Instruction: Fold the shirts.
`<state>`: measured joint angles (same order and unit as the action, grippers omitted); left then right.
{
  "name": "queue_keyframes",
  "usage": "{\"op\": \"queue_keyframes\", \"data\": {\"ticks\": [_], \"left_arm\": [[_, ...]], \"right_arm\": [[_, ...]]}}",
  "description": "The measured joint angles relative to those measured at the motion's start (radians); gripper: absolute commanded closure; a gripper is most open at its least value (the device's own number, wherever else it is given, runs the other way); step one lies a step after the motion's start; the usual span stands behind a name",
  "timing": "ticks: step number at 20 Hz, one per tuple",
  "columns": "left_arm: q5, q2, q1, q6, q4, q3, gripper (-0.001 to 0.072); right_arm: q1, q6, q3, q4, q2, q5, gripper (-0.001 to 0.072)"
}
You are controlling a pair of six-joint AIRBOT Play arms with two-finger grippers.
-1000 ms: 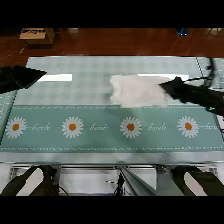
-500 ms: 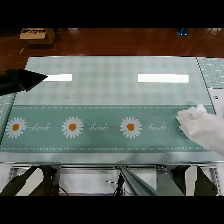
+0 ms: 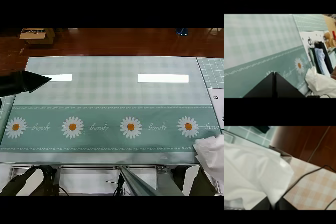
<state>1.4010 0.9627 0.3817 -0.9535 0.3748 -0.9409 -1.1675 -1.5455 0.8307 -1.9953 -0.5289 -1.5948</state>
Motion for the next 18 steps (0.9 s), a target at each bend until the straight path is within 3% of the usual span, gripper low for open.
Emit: {"op": "queue_keyframes", "data": {"ticks": [2,5,6,8,9,13,15,16,17,18], "left_arm": [[-0.001,0.002,0.0,0.001,0.013,0.0,0.0686],[-0.007,0.005,-0.001,0.002,0.024,0.0,0.0686],[-0.006,0.006,-0.001,0.003,0.028,0.0,0.0686],[-0.006,0.007,-0.001,0.003,0.03,0.0,0.0686],[-0.006,0.008,-0.001,0.003,0.03,0.0,0.0686],[-0.007,0.013,-0.001,0.002,0.033,0.0,0.0686],[-0.019,0.015,-0.001,0.002,0.02,0.0,0.0666],[-0.038,0.016,-0.002,0.003,-0.01,0.0,0.0406],[-0.062,0.016,-0.002,0.013,-0.051,0.0,0.0155],[-0.086,0.016,-0.007,0.047,-0.113,0.0,0.0152]], "right_arm": [[-0.004,-0.002,-0.025,-0.056,0.0,-0.009,0.0673],[-0.007,-0.004,-0.078,-0.12,0.0,-0.019,0.0539],[-0.007,-0.004,-0.099,-0.138,0.0,-0.024,0.046],[-0.008,-0.005,-0.14,-0.167,0.0,-0.033,0.0221],[-0.008,-0.005,-0.158,-0.176,0.0,-0.035,0.0182],[-0.008,-0.024,-0.195,-0.211,0.0,-0.01,0.0191],[-0.004,-0.034,-0.184,-0.157,0.0,0.053,0.0197],[0.008,-0.026,-0.168,-0.098,0.0,0.1,0.026],[0.029,-0.014,-0.141,-0.019,-0.003,0.158,0.0268],[0.061,-0.002,-0.108,0.061,-0.011,0.219,0.0267]]}}
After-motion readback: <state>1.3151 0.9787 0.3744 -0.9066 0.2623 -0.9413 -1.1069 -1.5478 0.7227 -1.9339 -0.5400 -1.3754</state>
